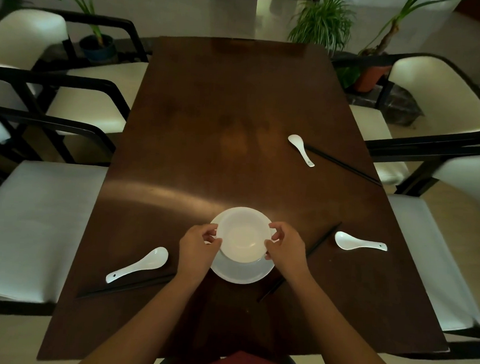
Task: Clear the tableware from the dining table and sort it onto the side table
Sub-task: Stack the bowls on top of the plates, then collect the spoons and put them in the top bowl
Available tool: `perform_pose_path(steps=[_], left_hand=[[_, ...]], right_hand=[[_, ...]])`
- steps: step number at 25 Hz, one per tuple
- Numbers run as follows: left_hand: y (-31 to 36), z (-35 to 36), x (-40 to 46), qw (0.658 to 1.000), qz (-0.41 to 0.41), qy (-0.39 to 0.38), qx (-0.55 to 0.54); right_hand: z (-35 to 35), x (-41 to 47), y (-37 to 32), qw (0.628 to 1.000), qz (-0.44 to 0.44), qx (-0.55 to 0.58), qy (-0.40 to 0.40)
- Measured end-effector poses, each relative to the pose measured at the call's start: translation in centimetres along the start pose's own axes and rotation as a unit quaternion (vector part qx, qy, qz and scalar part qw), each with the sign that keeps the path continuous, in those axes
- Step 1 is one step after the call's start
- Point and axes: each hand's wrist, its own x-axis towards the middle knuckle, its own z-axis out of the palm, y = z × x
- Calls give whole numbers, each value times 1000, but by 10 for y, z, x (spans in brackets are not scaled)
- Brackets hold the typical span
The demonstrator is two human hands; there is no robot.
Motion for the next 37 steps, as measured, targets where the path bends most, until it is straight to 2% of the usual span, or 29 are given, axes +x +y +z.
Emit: perform_pose_path(steps=[2,5,6,8,10,12,15,19,24,29,31,34,37], left_hand=[[-1,-2,0,1000,16,3,-2],[-9,-21,1,999,42,28,-2],[-16,-31,2,998,48,39,7],[-39,-59,1,996,54,59,41],[-69,-88,0,991,39,51,120],[-99,-111,0,975,8,10,222],[-124,-123,-3,958,-20,-49,280],[-137,-118,-2,963,-17,-38,266],[-134,-123,6,973,-23,-42,226],[-93,-143,23,988,3,-54,147],[-63,-140,30,989,11,-96,110],[-14,-119,33,984,-17,-175,-2],[29,-83,31,975,-34,-211,-54]], right_hand=[[0,-7,-5,999,-23,-41,26],[9,-18,-26,980,-144,-99,92],[15,-20,-38,973,-191,-98,85],[39,-21,-65,961,-262,-91,20],[71,-20,-90,948,-288,-119,-59],[108,-19,-106,936,-278,-162,-139],[154,-20,-108,914,-237,-246,-217],[182,-19,-94,921,-182,-257,-230],[183,-20,-95,957,-135,-159,-202],[137,-5,-131,972,-131,-55,-185],[103,5,-141,976,-128,-36,-172],[43,19,-140,979,-134,-41,-151],[-11,27,-124,985,-131,-7,-115]])
